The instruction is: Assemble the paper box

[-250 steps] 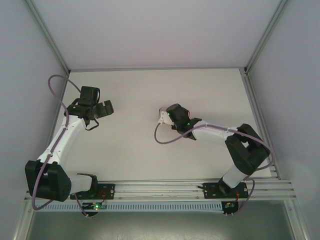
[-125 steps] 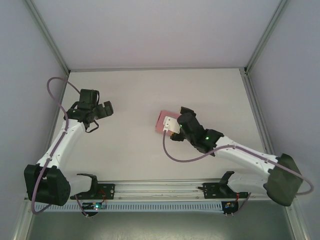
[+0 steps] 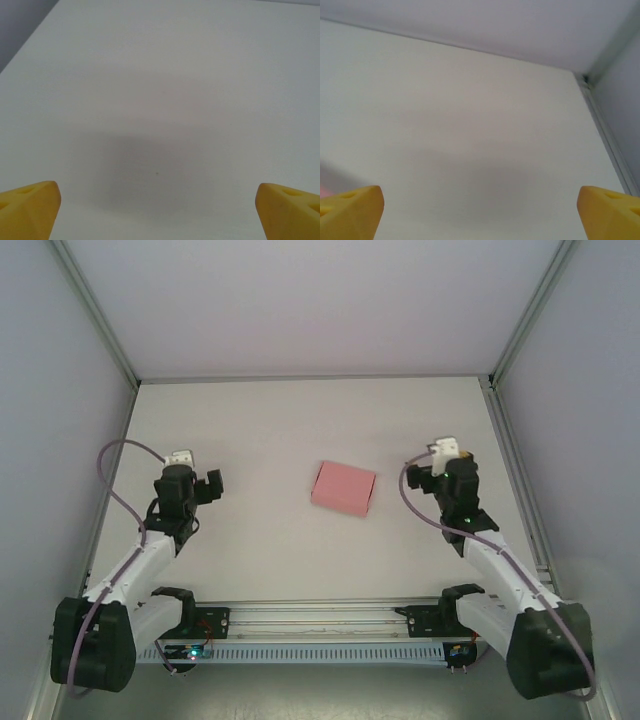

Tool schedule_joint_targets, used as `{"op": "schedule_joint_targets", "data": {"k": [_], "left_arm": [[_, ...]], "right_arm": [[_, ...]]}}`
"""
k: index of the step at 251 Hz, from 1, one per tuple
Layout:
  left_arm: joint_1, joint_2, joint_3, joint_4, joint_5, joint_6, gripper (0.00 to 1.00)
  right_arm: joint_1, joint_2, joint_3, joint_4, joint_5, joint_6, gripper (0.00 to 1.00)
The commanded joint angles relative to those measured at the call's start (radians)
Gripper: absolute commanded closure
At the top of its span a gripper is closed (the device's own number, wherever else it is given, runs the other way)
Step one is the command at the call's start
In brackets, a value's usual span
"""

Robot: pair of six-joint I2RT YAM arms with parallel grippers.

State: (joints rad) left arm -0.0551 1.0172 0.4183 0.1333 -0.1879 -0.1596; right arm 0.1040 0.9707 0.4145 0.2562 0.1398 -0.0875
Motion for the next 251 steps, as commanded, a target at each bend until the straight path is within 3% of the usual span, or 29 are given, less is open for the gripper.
{"op": "schedule_joint_targets", "data": {"k": [1, 30, 68, 114, 139, 155, 162, 175, 190, 251], "left_arm": [[0.032, 0.015, -0.053, 0.319, -0.033, 0.083, 0.0], [0.049, 0.093, -0.086, 0.403, 0.008, 0.057, 0.0], [0.06, 0.238, -0.098, 0.573, 0.044, 0.047, 0.0], [0.076, 0.404, -0.08, 0.712, 0.099, 0.071, 0.0], [0.089, 0.584, -0.089, 0.942, 0.147, 0.084, 0.0], [0.091, 0.51, -0.041, 0.728, 0.177, 0.084, 0.0], [0.09, 0.531, -0.034, 0.742, 0.172, 0.083, 0.0], [0.088, 0.557, -0.04, 0.804, 0.211, 0.106, 0.0], [0.086, 0.53, -0.017, 0.707, 0.215, 0.107, 0.0], [0.085, 0.538, -0.02, 0.726, 0.218, 0.113, 0.0]], "right_arm": [[-0.078, -0.007, -0.095, 0.283, -0.06, 0.121, 0.02], [-0.101, 0.058, -0.178, 0.479, -0.061, 0.052, 0.02], [-0.132, 0.194, -0.198, 0.624, -0.098, 0.106, 0.02], [-0.167, 0.443, -0.223, 0.941, -0.17, 0.171, 0.02], [-0.165, 0.597, -0.186, 1.054, -0.257, 0.159, 0.02], [-0.168, 0.544, -0.138, 0.846, -0.281, 0.126, 0.02], [-0.15, 0.53, -0.097, 0.77, -0.249, 0.11, 0.02], [-0.113, 0.565, -0.093, 0.823, -0.168, 0.102, 0.02], [-0.121, 0.558, -0.093, 0.812, -0.162, 0.115, 0.02], [-0.109, 0.549, -0.09, 0.79, -0.142, 0.101, 0.02]]}}
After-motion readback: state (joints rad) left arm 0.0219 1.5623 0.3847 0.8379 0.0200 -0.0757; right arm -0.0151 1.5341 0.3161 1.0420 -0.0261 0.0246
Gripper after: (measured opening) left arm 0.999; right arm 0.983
